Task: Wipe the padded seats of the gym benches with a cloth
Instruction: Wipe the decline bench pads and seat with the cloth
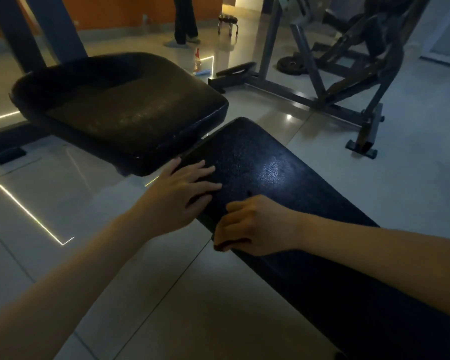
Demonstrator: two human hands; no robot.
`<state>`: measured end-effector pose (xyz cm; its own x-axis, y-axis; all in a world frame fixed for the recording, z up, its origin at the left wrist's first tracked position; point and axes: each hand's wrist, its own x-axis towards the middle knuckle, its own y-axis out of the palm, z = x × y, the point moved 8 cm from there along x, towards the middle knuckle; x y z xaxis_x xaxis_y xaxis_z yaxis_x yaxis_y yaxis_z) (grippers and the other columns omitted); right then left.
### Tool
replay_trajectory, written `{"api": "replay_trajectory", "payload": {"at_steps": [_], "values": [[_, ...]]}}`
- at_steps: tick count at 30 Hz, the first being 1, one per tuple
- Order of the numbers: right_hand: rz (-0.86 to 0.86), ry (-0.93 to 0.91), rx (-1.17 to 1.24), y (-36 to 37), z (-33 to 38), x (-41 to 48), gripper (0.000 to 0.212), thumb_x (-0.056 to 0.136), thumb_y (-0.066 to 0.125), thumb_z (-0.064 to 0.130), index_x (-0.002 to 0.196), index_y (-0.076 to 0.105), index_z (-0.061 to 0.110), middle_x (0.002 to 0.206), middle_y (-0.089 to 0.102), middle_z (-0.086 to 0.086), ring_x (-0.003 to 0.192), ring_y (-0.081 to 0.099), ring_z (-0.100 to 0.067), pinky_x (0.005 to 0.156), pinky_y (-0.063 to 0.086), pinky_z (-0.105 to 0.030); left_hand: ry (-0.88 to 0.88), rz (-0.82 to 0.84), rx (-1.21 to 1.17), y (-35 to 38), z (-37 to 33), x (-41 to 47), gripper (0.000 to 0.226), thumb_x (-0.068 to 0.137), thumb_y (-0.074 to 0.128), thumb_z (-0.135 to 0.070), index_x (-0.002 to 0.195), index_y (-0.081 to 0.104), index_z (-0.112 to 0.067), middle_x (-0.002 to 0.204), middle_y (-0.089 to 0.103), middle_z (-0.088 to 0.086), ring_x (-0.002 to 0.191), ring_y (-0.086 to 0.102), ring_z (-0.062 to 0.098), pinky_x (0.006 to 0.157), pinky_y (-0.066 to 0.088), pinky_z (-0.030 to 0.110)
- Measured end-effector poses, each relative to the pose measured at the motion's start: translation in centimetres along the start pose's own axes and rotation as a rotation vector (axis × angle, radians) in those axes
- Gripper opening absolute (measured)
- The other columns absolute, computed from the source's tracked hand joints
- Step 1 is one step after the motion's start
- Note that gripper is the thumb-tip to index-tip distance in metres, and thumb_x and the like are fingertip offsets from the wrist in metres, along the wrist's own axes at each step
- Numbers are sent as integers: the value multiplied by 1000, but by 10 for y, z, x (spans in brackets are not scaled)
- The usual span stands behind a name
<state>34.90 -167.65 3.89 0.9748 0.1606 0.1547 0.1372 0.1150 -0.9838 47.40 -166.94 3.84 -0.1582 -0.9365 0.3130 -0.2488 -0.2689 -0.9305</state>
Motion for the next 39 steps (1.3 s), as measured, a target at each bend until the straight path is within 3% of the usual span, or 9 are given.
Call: {"api": "replay_trajectory", "payload": {"at_steps": [7,11,14,20,25,27,31,33,39], "values": [[148,-109,-69,32,36,-110,18,101,53,26,100,71,29,103,67,12,79,38,-11,63,21,-23,185,85,144,24,-37,-14,51,94,41,-60,136,55,-35,149,46,0,145,30,25,117,23,55],[151,-326,-230,29,41,-103,22,102,51,18,105,72,22,103,68,3,83,45,-15,64,26,-26,231,128,152,33,-58,-5,51,93,39,-60,134,57,-35,147,49,1,142,36,25,114,29,57],[31,-378,-344,12,32,-70,18,99,57,18,109,72,17,105,69,-1,80,49,-17,64,25,-26,236,128,139,36,-65,3,47,95,36,-52,130,61,-34,144,52,1,140,41,25,111,34,55],[-78,-158,-249,8,26,-67,19,99,57,17,106,74,19,108,70,1,77,47,-17,62,27,-25,203,93,70,37,-69,13,42,95,35,-43,121,67,-34,139,57,0,135,47,23,111,34,49],[-1,30,-175,40,48,-144,31,103,41,22,107,71,26,112,67,5,74,40,-16,59,33,-30,208,82,57,43,-77,12,41,97,36,-45,122,66,-37,139,56,-3,137,45,22,112,34,50],[18,73,-166,42,55,-168,23,103,48,22,103,70,29,107,66,9,71,39,-14,59,37,-29,229,98,60,48,-85,18,40,97,36,-46,123,66,-38,140,56,-3,137,45,21,111,35,51],[253,37,-204,52,67,-209,44,108,21,22,115,62,34,115,59,14,85,46,-7,71,46,-24,312,145,87,66,-113,33,39,96,37,-50,124,63,-40,140,56,-4,135,47,20,112,31,46],[325,2,-232,56,69,-215,40,107,22,21,122,56,34,118,55,15,92,45,-6,78,46,-23,359,170,108,80,-131,38,40,95,38,-54,126,61,-42,142,54,-5,136,46,19,117,27,39],[108,-40,-259,46,63,-190,27,105,43,22,117,66,27,113,59,11,86,40,-9,74,40,-25,410,178,150,102,-160,53,40,91,43,-60,126,57,-48,142,53,-7,136,46,19,112,16,38]]}}
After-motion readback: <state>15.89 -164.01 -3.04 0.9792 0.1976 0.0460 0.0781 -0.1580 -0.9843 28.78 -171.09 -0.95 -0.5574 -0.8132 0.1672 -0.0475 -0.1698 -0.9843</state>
